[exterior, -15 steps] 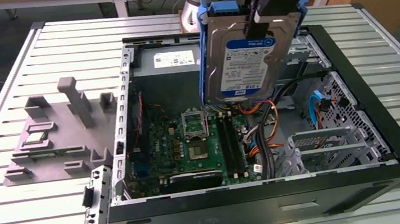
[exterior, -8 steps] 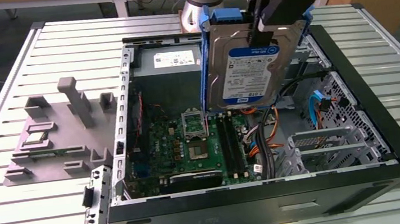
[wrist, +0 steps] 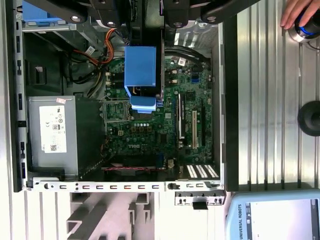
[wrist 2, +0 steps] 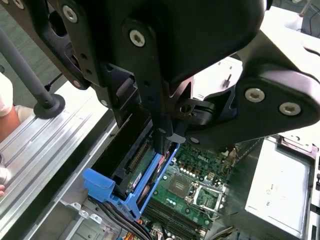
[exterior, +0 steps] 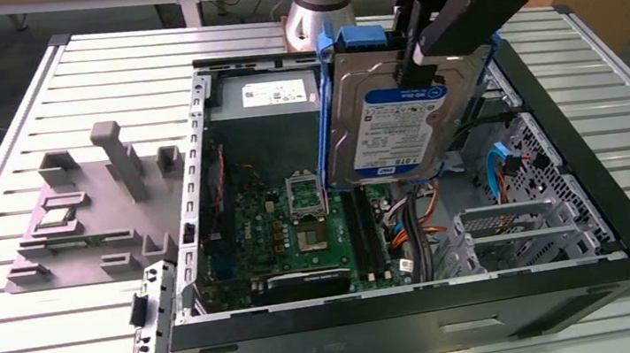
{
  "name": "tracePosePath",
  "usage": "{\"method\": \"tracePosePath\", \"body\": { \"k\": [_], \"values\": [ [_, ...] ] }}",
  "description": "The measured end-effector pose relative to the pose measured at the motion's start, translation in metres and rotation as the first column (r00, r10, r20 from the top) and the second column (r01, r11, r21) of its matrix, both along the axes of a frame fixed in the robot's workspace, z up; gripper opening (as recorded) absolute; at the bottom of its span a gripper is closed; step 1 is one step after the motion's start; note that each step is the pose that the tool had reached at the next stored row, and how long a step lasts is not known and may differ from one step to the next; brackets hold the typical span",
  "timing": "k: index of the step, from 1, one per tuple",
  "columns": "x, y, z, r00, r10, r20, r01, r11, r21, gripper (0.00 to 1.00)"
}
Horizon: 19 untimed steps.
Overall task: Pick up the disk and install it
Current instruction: 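Pick up the disk, then insert the disk into the insertion slot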
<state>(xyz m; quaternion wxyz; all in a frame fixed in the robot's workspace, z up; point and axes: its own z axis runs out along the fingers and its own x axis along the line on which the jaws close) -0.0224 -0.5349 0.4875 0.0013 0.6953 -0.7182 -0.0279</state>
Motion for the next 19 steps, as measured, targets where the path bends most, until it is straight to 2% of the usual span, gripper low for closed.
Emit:
{"method": "tracePosePath", "body": {
  "k": [3,15,19],
  "values": [
    [-0.0001,-0.0019,0.0,1.0,0.0,0.0,0.0,1.0,0.0002,0.35],
    [0.0001,-0.0021,0.0,1.0,0.0,-0.0001,0.0,1.0,0.0001,0.35],
    [0.0043,-0.0022,-0.0002,1.0,0.0,0.0,0.0,1.0,0.0003,0.35]
  ]
}}
